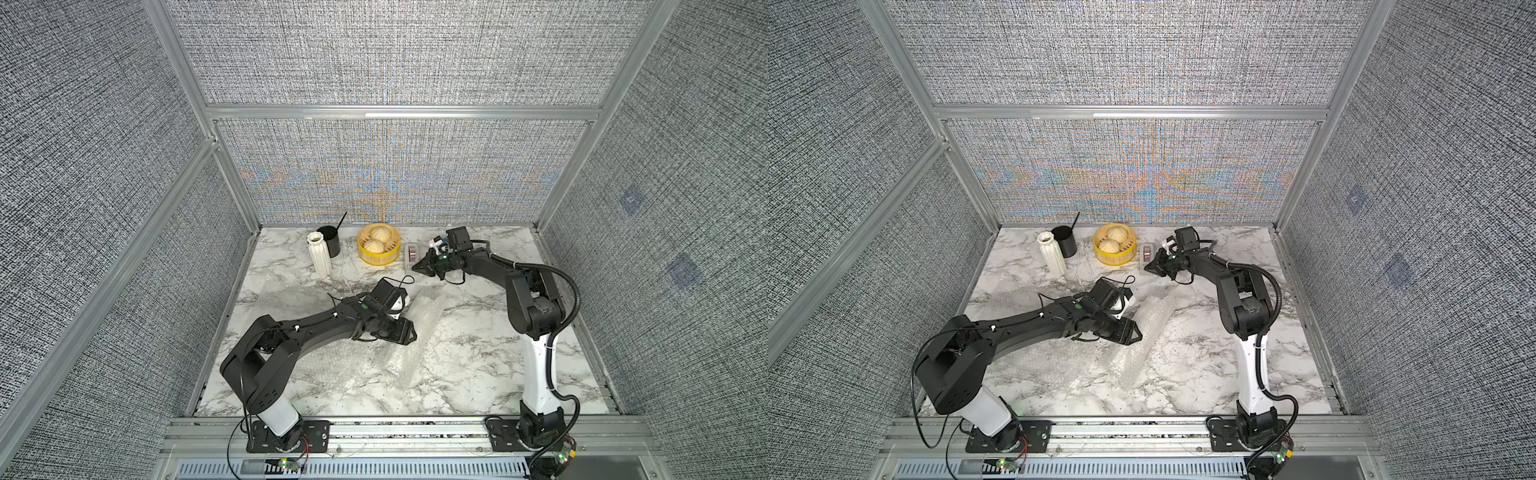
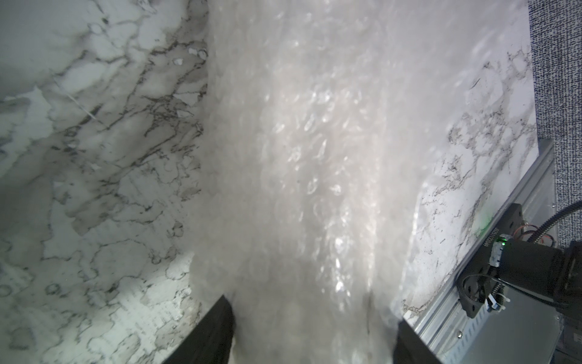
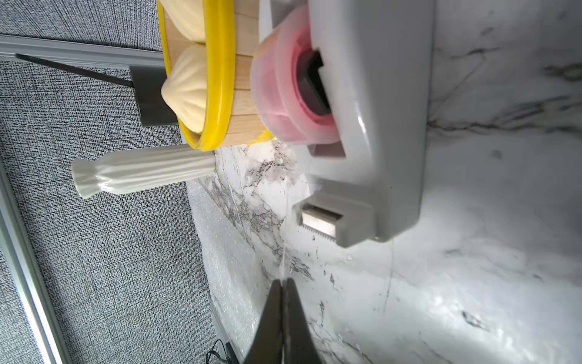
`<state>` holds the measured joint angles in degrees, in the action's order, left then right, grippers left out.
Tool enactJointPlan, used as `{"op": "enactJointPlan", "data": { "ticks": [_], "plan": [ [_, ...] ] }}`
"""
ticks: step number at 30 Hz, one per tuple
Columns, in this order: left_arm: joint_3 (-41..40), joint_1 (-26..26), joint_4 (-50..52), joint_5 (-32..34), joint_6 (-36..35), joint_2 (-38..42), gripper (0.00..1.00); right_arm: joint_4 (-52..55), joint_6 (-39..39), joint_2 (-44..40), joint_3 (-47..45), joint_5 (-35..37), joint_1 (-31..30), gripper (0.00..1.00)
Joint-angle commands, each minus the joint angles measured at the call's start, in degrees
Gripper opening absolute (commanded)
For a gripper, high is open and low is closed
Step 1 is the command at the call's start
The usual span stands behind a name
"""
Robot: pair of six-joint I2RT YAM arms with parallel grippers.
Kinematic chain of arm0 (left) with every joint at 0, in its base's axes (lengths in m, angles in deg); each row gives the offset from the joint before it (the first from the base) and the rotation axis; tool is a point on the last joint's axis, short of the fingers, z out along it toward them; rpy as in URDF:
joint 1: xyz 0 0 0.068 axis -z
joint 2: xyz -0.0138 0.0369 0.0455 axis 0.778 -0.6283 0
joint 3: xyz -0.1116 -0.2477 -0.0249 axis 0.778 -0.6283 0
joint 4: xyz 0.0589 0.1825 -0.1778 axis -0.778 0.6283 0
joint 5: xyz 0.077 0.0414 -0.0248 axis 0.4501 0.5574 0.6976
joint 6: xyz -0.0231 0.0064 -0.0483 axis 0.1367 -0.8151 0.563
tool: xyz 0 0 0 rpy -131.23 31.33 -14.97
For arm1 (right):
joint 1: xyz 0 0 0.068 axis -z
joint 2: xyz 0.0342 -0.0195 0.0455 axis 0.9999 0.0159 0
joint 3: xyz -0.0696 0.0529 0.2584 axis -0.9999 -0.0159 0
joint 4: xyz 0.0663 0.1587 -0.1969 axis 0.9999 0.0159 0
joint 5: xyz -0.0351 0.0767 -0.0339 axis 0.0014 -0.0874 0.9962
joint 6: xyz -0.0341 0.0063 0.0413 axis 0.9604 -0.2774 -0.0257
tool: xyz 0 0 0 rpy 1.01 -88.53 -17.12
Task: Wrap vases in bubble wrap
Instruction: Tear off the tape using the Tape Cutter.
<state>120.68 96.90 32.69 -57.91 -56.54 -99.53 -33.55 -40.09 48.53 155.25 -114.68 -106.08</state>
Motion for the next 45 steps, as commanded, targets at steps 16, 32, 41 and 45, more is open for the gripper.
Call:
{"op": "enactJointPlan", "data": {
  "ticks": [16, 32, 41, 45],
  "plan": [
    [-0.79, -0.20, 7.53, 5.82, 0.13, -1.10, 0.65, 2.50, 2.31, 4.45, -1.06, 1.45, -0.59, 0.00],
    [-0.96, -0.23, 7.29, 5.83, -0.06, -1.36, 0.65, 6.31, 5.71, 0.64, -0.95, 6.32, 0.39, 0.00],
    [-0.90, -0.30, 7.32, 5.56, -0.61, -1.37, 0.65, 10.06, 9.34, -12.35, -0.56, 4.67, 0.40, 0.00],
    [-1.25, -0.30, 7.21, 5.46, -0.85, -1.05, 0.65, 11.75, 12.36, -19.90, -6.25, 0.50, 0.10, 0.00]
  ]
}}
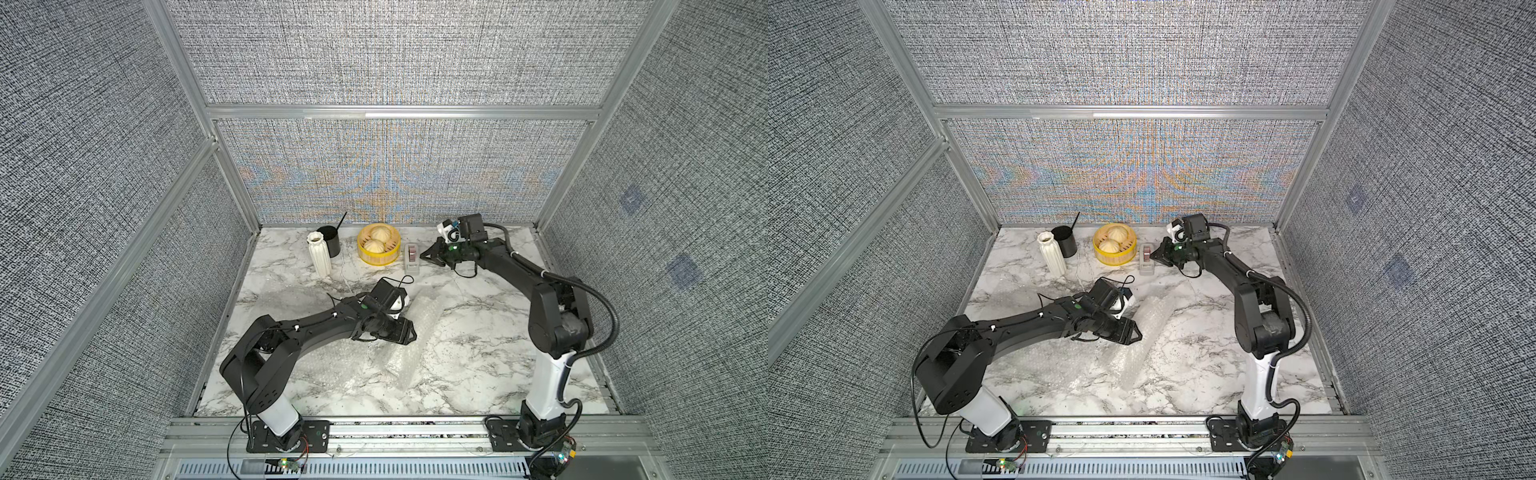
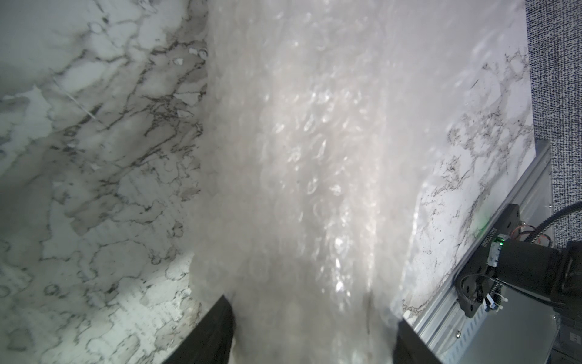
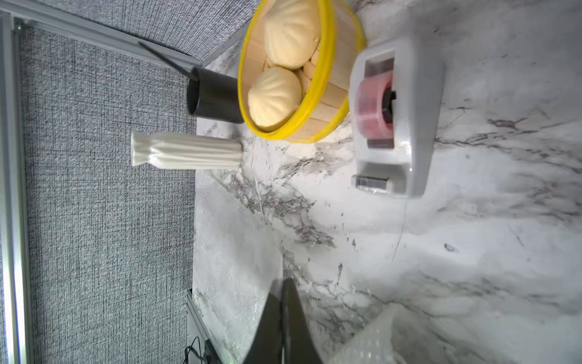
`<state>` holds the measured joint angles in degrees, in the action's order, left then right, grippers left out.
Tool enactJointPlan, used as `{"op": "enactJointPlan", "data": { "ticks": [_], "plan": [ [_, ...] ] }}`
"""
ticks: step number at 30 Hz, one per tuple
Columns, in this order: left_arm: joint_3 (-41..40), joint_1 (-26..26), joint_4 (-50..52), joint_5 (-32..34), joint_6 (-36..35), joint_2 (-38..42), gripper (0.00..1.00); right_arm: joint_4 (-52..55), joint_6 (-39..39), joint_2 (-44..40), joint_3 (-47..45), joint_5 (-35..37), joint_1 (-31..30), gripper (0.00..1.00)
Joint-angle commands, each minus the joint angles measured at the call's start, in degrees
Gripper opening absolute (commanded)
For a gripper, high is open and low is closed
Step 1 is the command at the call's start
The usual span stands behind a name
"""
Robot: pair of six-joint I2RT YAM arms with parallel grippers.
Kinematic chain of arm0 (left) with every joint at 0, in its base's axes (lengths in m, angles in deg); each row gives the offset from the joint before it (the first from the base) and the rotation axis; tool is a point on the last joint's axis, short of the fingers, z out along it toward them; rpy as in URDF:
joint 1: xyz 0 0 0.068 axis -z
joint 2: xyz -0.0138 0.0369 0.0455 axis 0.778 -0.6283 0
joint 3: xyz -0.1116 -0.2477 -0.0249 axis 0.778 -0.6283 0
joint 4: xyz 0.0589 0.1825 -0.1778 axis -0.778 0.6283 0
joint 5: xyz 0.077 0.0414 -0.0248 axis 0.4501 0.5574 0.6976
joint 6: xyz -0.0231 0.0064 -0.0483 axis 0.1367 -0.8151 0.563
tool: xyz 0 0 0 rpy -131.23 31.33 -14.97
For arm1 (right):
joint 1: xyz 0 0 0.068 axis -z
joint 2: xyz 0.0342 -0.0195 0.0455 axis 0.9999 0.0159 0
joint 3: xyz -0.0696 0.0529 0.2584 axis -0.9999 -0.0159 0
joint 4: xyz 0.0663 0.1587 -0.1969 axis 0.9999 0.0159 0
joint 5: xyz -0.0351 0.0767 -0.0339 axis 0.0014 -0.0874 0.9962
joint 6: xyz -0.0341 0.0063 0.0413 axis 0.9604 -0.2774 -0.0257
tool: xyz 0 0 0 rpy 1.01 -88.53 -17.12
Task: Wrap vases in bubble wrap
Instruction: Tear off the tape using the Tape Cutter, then stick the tape on the bubble wrap.
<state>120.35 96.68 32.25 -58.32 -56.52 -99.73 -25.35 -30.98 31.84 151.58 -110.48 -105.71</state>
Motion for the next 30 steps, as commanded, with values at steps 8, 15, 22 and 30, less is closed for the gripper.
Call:
{"op": "enactJointPlan", "data": {
  "ticks": [8, 15, 22, 30],
  "plan": [
    [-0.94, -0.26, 7.67, 5.55, -2.28, -0.25, 0.63, 9.26, 8.77, -20.56, -18.74, -10.36, -2.33, 0.00],
    [-0.82, -0.25, 7.85, 4.83, -3.18, 0.01, 0.61, 8.82, 10.88, -24.89, -26.68, -9.97, -6.64, 0.00],
    [-1.00, -0.25, 8.35, 4.15, -3.67, 0.36, 0.60, 11.24, 14.33, -21.33, -24.57, -3.74, -11.19, 0.00],
    [-0.92, -0.25, 8.94, 3.51, -4.23, 0.72, 0.59, 12.46, 17.02, -19.14, -23.95, -2.32, -11.55, 0.00]
  ]
}}
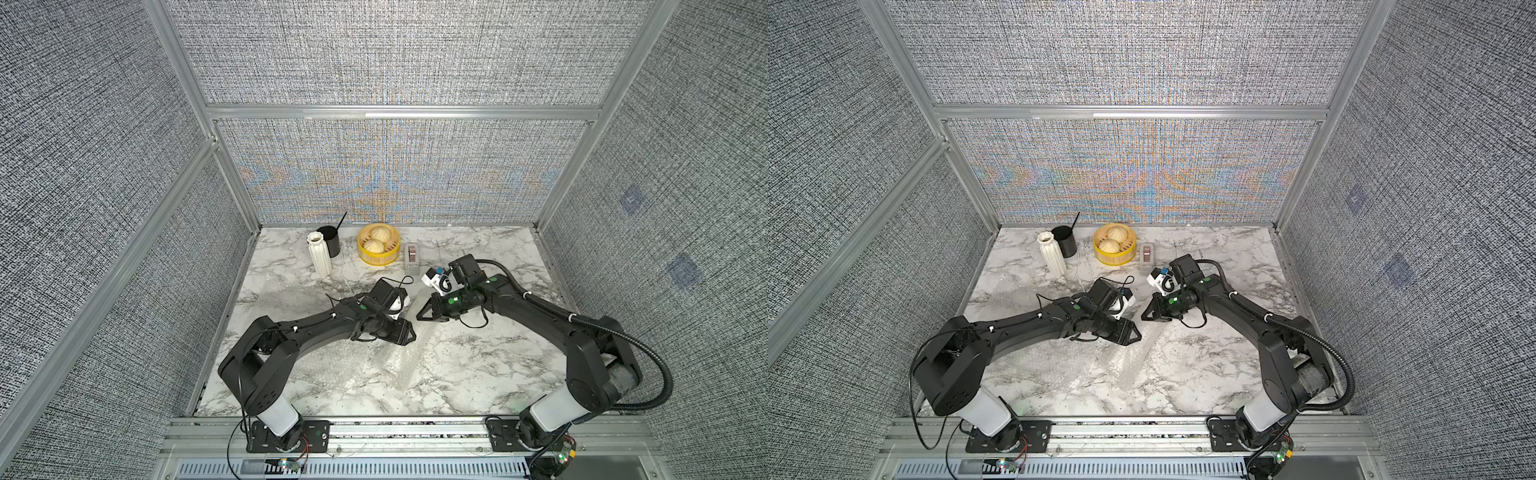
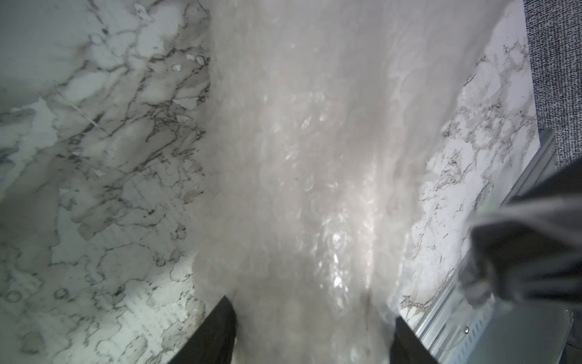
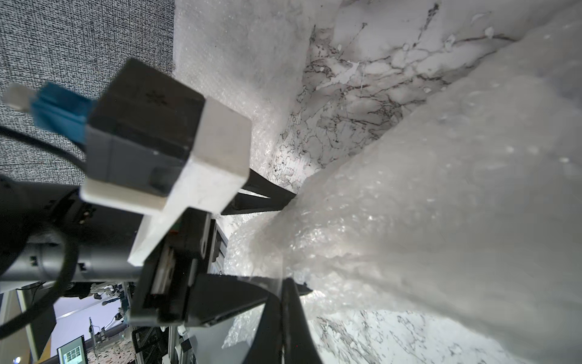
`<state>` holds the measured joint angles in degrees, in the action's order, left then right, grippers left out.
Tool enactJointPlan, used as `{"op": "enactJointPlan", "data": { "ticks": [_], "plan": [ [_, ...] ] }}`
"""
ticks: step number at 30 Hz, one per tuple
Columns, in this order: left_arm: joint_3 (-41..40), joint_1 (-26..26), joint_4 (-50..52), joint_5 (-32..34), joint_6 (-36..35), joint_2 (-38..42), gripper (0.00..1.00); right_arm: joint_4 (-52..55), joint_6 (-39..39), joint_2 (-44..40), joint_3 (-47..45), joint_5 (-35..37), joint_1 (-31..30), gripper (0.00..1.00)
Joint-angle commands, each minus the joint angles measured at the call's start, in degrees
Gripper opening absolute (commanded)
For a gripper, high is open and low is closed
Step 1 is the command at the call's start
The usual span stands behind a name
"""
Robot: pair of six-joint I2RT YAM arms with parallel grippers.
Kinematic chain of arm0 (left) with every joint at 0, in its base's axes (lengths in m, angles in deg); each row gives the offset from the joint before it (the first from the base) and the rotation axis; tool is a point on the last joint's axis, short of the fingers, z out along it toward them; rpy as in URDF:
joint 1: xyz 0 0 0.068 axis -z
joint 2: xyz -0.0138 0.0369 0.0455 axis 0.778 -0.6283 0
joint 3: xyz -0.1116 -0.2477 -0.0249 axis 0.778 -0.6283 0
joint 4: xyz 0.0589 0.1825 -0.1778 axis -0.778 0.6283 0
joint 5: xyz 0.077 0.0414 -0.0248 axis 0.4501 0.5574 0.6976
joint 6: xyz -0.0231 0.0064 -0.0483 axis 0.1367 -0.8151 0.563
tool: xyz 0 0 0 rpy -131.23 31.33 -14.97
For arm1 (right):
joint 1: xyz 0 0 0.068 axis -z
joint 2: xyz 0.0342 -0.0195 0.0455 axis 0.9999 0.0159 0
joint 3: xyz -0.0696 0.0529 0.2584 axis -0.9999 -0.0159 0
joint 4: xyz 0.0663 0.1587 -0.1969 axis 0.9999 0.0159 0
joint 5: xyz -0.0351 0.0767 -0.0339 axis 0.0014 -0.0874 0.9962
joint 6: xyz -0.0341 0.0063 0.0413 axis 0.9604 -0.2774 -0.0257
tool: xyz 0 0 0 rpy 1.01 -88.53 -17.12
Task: Wrap vases in bubble wrap
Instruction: Stick the tape on the bubble wrap.
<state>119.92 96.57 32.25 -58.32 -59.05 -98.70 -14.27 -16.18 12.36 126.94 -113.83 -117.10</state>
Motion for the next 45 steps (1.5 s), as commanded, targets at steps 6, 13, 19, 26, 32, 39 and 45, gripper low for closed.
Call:
{"op": "enactJointPlan", "data": {
  "ticks": [6, 13, 19, 26, 32, 39, 45],
  "plan": [
    [-0.14, -0.14, 9.15, 3.40, -2.18, -0.48, 0.57, 5.48, 6.54, 2.55, 3.65, 1.38, -0.23, 0.00],
    [-0.31, -0.14, 9.57, 3.73, -2.15, -0.57, 0.55, 9.74, 10.02, 2.33, 4.95, 1.81, -0.13, 0.00],
    [0.04, -0.14, 9.64, 3.25, -2.44, -0.75, 0.53, 9.87, 10.73, 3.85, 5.97, 1.93, -0.28, 0.00],
    [0.09, -0.08, 9.54, 2.88, -2.87, -1.08, 0.53, 9.90, 11.43, 7.40, 8.67, 3.35, -1.14, 0.00],
    [0.03, -0.13, 9.92, 3.33, -3.07, -0.92, 0.53, 9.87, 13.01, 8.48, 7.61, 4.43, -1.24, 0.00],
    [0.01, -0.12, 10.16, 3.17, -3.11, -0.86, 0.53, 10.60, 13.36, 5.72, 7.96, 2.98, -0.19, 0.00],
    [-0.26, -0.14, 10.10, 3.42, -3.02, -0.79, 0.52, 12.48, 14.01, 2.81, 7.40, 0.52, 1.04, 0.00]
  ]
}}
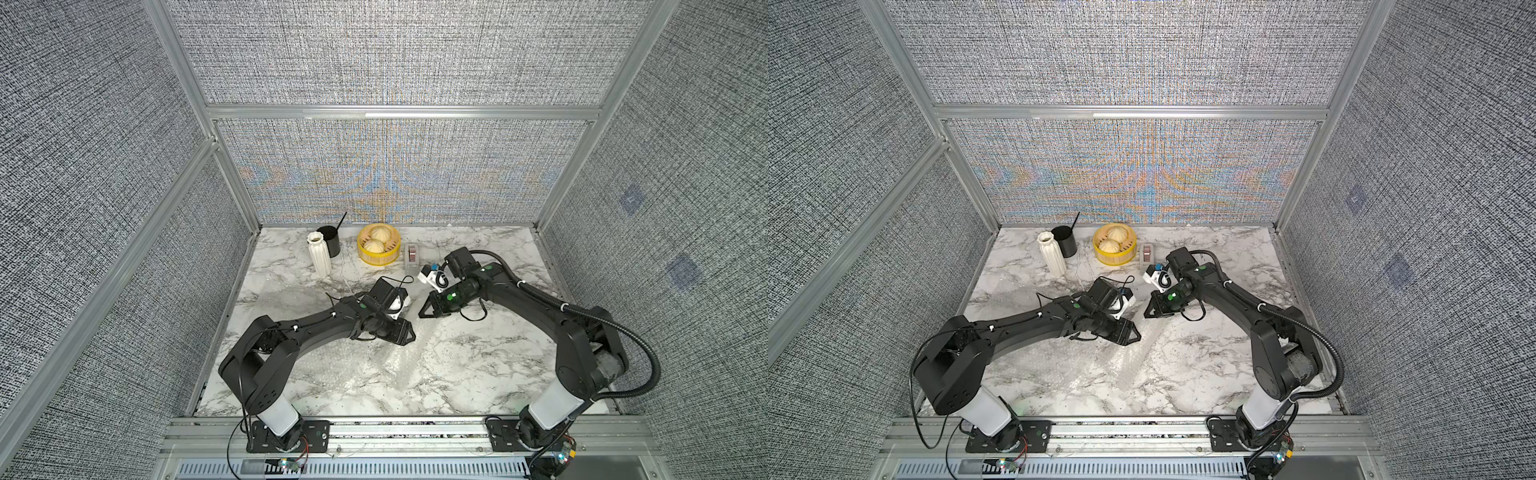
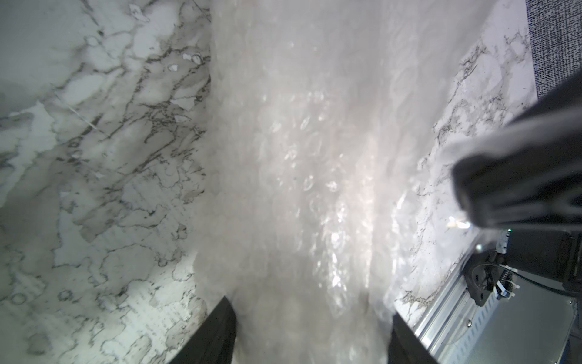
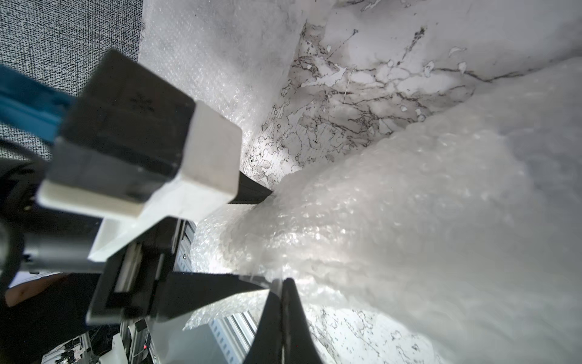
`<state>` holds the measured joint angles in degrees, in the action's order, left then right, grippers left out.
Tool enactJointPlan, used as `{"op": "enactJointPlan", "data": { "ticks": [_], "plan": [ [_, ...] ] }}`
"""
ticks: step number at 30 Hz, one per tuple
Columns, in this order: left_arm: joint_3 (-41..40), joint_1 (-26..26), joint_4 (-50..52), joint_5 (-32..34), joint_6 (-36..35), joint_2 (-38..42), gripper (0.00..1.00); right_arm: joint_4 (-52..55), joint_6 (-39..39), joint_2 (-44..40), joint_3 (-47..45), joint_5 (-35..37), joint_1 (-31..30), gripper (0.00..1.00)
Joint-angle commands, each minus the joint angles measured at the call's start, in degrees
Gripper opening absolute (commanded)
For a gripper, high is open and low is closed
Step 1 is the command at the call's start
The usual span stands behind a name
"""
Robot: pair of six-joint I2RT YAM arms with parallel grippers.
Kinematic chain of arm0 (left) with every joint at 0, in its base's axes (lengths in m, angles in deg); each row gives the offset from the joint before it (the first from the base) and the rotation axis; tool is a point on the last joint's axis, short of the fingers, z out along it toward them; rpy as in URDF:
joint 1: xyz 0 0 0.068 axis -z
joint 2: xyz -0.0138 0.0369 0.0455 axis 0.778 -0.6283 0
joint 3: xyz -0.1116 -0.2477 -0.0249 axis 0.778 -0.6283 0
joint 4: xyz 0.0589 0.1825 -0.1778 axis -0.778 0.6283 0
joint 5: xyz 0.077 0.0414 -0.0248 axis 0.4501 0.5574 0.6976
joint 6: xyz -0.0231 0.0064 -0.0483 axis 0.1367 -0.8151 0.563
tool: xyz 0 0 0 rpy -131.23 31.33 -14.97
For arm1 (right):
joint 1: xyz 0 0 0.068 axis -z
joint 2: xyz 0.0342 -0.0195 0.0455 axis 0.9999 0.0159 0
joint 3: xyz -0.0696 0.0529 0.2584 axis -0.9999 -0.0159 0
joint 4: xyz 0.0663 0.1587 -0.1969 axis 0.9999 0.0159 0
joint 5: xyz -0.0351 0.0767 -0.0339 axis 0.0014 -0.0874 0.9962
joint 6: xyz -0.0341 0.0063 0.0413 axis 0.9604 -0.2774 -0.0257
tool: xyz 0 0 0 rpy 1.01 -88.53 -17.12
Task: Wrap vases in bubble wrap
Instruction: Stick the tape on the bubble wrap.
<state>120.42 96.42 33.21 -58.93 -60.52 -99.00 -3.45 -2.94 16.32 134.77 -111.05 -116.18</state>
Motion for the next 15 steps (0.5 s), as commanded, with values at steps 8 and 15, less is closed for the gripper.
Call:
{"op": "enactJointPlan", "data": {
  "ticks": [8, 15],
  "plan": [
    [-0.52, 0.00, 9.06, 4.18, -1.71, -0.73, 0.52, 0.77, 0.76, 1.64, -0.14, -3.29, -0.57, 0.00],
    [-0.19, 0.01, 9.20, 3.67, -1.69, -0.70, 0.52, 0.39, 1.01, 5.54, 2.36, -1.62, -1.22, 0.00]
  ]
}}
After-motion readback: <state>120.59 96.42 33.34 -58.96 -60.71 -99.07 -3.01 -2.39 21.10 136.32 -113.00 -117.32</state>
